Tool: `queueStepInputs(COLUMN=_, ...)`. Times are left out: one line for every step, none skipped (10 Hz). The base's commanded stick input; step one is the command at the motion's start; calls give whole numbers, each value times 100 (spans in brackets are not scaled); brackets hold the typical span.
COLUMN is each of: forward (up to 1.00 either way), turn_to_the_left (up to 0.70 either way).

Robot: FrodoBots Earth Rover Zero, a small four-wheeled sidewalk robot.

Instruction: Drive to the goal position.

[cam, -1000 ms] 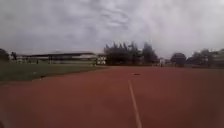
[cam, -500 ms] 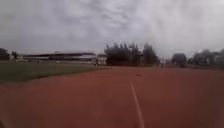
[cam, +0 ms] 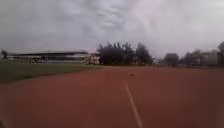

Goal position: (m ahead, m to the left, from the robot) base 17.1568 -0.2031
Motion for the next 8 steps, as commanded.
queueStepInputs(forward=50, turn_to_the_left=0)
queueStepInputs(forward=50, turn_to_the_left=0)
queueStepInputs(forward=50, turn_to_the_left=0)
queueStepInputs(forward=50, turn_to_the_left=0)
queueStepInputs(forward=50, turn_to_the_left=0)
queueStepInputs(forward=50, turn_to_the_left=0)
queueStepInputs(forward=50, turn_to_the_left=0)
queueStepInputs(forward=50, turn_to_the_left=0)
